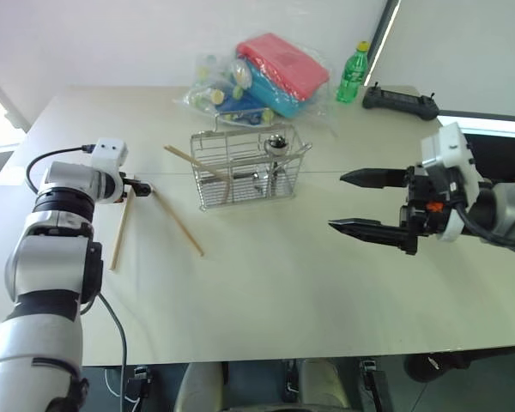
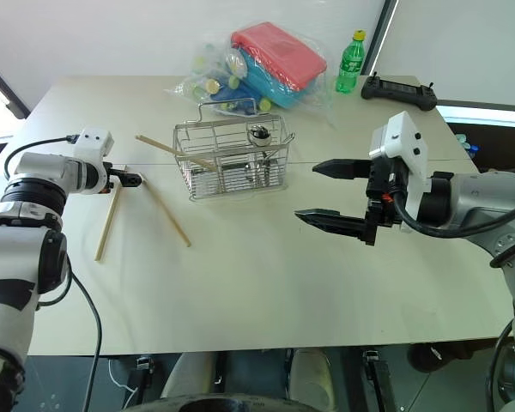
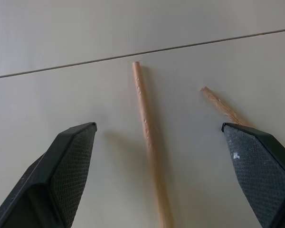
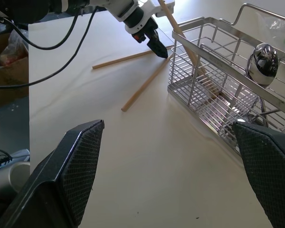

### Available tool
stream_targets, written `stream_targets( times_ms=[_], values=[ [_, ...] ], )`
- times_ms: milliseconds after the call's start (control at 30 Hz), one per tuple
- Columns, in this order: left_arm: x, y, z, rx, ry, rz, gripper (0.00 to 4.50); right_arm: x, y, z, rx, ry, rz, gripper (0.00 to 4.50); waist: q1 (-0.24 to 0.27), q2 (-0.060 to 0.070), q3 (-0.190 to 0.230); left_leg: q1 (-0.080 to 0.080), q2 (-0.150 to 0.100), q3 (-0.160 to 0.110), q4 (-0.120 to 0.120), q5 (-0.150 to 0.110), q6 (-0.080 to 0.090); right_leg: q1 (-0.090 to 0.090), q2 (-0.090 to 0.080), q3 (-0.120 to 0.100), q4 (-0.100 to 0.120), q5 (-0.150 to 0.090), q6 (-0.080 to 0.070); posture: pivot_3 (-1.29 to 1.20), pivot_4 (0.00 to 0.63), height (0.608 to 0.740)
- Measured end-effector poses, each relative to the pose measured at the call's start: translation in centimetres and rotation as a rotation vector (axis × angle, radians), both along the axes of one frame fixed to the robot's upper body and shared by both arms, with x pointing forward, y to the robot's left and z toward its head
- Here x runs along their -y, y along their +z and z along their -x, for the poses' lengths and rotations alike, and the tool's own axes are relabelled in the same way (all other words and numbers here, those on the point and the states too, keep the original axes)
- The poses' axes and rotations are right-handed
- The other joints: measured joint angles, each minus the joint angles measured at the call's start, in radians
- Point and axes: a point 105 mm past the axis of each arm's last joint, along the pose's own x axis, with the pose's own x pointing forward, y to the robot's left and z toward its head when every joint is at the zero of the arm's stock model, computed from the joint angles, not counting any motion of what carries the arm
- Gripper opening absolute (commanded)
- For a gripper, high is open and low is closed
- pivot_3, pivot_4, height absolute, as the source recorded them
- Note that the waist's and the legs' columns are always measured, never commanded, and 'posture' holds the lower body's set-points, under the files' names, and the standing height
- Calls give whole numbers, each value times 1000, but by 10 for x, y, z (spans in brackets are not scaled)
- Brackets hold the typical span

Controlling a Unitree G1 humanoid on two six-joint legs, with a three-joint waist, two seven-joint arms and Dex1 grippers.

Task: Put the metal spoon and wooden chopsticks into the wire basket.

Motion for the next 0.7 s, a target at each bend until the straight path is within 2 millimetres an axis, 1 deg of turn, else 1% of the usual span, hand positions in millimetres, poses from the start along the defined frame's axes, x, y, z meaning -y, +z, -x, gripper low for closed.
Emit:
stream_targets(
  times_ms=[100, 167, 233, 333, 700],
  values=[
    [2, -1, -1, 2, 1, 10, 3601, 0, 0, 0, 1, -5, -2, 4500, 1, 0, 0, 0, 0, 0, 0, 0, 0, 0, 0, 0, 0, 0, 0, 0, 150, 678],
    [4, -2, -1, 4, -3, 23, 2646, 0, 0, -1, 1, -7, -2, 4500, -1, 0, 0, 0, 0, 0, 0, 0, 0, 0, 0, 0, 0, 0, 0, 0, 150, 678],
    [4, -2, -1, 4, 1, 29, 1523, 1, 0, -1, 1, -9, 0, 4500, -2, 0, 0, 1, 0, 0, 0, 0, 0, 0, 0, 0, 0, 0, 0, 0, 150, 678],
    [3, -2, -1, 4, 3, 24, 54, 1, 1, -1, 1, -12, 7, 4500, -4, 0, 0, 1, 0, 0, 0, 0, 0, 0, 0, 0, 0, 0, 0, 0, 150, 678],
    [2, -2, -1, 6, 12, 24, 54, 1, 1, -1, 1, -7, 7, 4500, -3, 0, 0, 1, 0, 0, 0, 0, 0, 0, 0, 0, 0, 0, 0, 0, 150, 678]
  ],
)
